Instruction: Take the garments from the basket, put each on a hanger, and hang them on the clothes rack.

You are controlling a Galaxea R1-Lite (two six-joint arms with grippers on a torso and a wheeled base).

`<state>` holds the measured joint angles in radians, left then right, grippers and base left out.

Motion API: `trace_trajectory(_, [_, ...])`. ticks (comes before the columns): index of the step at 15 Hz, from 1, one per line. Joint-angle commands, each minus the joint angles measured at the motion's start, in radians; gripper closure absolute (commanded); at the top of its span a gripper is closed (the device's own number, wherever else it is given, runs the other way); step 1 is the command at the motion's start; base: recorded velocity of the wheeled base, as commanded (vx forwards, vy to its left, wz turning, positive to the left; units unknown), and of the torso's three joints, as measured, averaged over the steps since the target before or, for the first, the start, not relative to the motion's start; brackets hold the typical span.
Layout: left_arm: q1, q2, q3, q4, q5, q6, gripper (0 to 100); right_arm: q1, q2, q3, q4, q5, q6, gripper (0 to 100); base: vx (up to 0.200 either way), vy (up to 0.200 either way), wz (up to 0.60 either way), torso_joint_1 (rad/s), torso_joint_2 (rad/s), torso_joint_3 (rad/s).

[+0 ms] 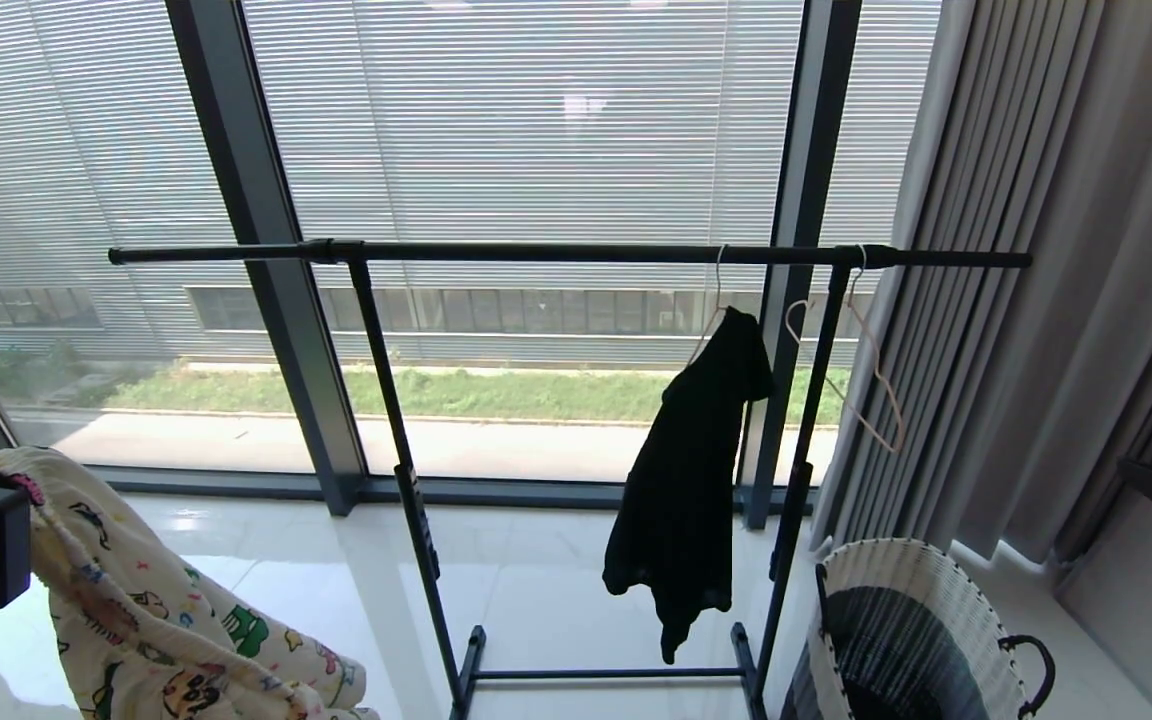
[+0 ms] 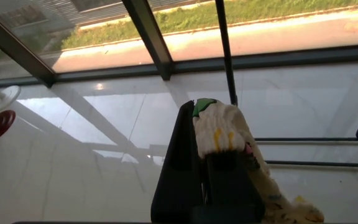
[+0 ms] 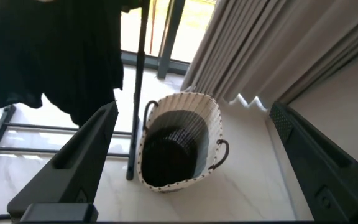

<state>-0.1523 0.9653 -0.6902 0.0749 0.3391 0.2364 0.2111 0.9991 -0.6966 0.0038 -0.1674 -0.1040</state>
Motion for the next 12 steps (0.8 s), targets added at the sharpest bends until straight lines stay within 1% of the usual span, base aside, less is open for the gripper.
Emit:
trace_trajectory(1, [-0.001, 0.0, 0.0, 0.0, 0.0, 0.0, 100, -0.035, 0.018, -0.003, -0.01, 0.042, 0.0, 0, 0.2, 0.0, 0.0, 0.002, -0.04, -0.012])
trace_trajectory(3, [-0.009, 0.0, 0.001, 0.0, 0.001, 0.0, 100, -0.061, 0.045, -0.003, -0.013, 0.059, 0.003, 0, 0.2, 0.0, 0.0, 0.017, -0.01, -0.007])
trace_trajectory(7, [-0.026, 0.001, 0.001, 0.0, 0.001, -0.003, 100, -0.062, 0.113, -0.003, -0.07, 0.094, 0.014, 0, 0.2, 0.0, 0.0, 0.006, -0.01, -0.001])
trace_trajectory(9, [-0.026, 0.0, 0.003, 0.0, 0.001, -0.005, 100, -0.067, 0.147, -0.003, -0.082, 0.135, 0.046, 0, 0.2, 0.0, 0.0, 0.0, 0.0, -0.002])
trace_trajectory(12, [-0.026, -0.004, 0.009, 0.0, 0.001, -0.003, 100, -0.121, 0.228, -0.018, -0.084, 0.148, 0.058, 0, 0.2, 0.0, 0.0, 0.004, 0.0, -0.001])
